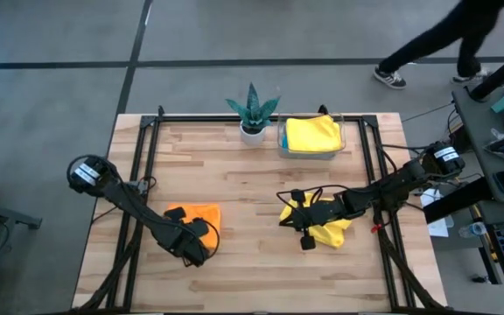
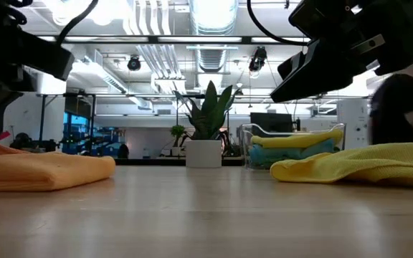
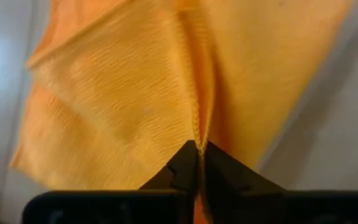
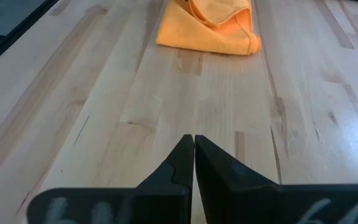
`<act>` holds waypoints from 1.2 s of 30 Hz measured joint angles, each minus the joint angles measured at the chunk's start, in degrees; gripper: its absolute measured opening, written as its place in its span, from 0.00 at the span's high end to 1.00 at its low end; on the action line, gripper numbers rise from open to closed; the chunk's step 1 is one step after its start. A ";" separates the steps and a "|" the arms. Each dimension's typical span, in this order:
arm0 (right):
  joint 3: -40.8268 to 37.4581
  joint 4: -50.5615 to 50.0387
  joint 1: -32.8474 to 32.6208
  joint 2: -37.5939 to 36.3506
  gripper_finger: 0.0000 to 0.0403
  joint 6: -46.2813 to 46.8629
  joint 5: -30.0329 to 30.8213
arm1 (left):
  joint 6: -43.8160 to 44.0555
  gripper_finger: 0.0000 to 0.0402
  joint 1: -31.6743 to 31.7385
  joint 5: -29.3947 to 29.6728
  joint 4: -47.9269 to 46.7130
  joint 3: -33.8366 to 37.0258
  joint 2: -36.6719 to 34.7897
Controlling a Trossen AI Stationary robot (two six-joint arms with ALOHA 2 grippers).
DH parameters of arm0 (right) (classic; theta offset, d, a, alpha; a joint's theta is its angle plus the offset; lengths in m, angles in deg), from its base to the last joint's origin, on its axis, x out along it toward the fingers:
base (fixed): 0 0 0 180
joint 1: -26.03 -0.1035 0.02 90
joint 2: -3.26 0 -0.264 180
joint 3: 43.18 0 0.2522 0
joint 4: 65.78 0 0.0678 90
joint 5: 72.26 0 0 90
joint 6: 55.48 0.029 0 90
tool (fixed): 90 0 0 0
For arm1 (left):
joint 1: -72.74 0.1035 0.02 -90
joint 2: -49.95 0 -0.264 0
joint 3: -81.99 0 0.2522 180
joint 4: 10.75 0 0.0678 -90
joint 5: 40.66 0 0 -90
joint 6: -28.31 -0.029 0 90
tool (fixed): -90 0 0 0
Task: Fold microfiber towels
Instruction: Fold the orange microfiber towel
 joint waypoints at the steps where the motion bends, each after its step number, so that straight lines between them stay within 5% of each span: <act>1: 0.00 0.00 -0.01 0.00 0.98 0.00 0.00 | 1.06 0.99 0.00 -0.17 -1.17 0.00 0.00; 20: -1.02 0.01 -0.01 0.00 0.98 3.95 0.01 | 19.87 0.98 -0.50 -1.53 -13.80 0.48 -4.19; 30: -1.18 0.24 -0.01 0.00 0.98 4.04 0.01 | 31.72 0.69 -0.49 -6.39 -21.85 0.55 -4.13; 36: -1.18 0.26 -0.01 0.00 0.98 3.98 0.02 | 31.75 0.54 -0.48 -8.09 -22.37 0.57 -4.13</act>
